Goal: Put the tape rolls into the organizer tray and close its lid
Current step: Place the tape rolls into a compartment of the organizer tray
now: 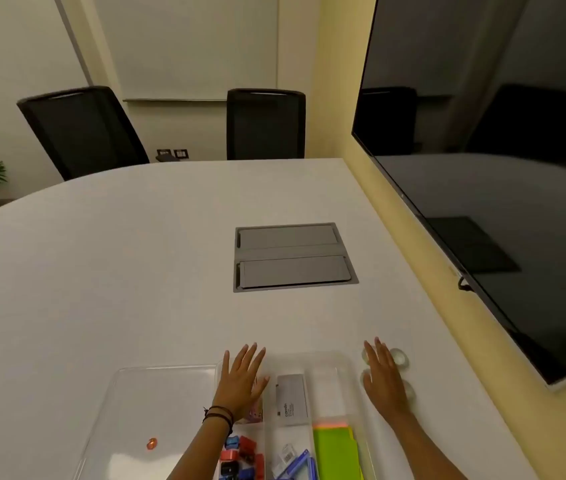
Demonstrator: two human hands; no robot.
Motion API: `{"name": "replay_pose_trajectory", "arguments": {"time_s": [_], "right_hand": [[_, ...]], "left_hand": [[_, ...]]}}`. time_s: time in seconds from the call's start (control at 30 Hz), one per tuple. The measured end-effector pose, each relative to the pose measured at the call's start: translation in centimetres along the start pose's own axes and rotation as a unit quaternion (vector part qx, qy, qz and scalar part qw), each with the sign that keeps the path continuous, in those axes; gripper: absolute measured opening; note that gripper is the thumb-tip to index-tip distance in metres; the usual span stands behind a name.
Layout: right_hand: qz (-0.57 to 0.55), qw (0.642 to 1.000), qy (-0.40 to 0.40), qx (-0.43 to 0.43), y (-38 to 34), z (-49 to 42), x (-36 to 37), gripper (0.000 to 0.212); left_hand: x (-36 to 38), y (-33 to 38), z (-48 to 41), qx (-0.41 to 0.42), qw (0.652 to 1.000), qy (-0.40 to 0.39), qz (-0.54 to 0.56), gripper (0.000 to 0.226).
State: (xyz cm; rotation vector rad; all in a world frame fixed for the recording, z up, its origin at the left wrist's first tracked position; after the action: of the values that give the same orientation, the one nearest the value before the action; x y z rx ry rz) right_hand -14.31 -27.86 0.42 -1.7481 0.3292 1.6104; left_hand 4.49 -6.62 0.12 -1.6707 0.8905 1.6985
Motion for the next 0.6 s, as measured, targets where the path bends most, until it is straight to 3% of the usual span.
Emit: {"name": "replay_pose_trajectory", "arguments": {"time_s": [0.1,0.27,0.33,0.43,0.6], "right_hand": [[-0.025,0.998,-0.033,0.043,1.4,0.0,1.1,0.054],[-0.032,0.992,-0.098,0.066,2.6,0.0,3.3,0.054],[-0.027,0.992,-0.109,0.065,3.2,-0.1,4.1,0.053],[-0.033,0.991,-0.116,0.059,3.4,-0.2,5.1,0.056],[-0.037,0.991,-0.114,0.066,3.7,-0.2,6.2,0.059]], "left_hand": [[0.3,-0.1,-0.1,-0.001,0.999,-0.018,0.045,0.045],[3.3,-0.7,-0.1,0.004,0.991,-0.093,0.101,0.058],[3.4,-0.7,-0.3,0.011,0.992,-0.081,0.098,0.059],[3.1,-0.5,-0.4,0.006,0.994,-0.066,0.083,0.085],[2.6,-0.3,-0.4,0.013,0.996,-0.079,0.037,0.077]]}}
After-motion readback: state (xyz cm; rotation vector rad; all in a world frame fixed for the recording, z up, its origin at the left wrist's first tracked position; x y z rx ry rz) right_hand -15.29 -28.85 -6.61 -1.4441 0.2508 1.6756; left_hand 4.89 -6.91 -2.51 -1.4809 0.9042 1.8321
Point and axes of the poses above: each hand's wrist, its own z-axis away from the middle knuckle, its own x-axis out of the palm, y = z × x, the point moved 8 cm from there along -z, towards the middle knuckle, and after that the axes turned 3 degrees about -x, right-handed, at the moved point
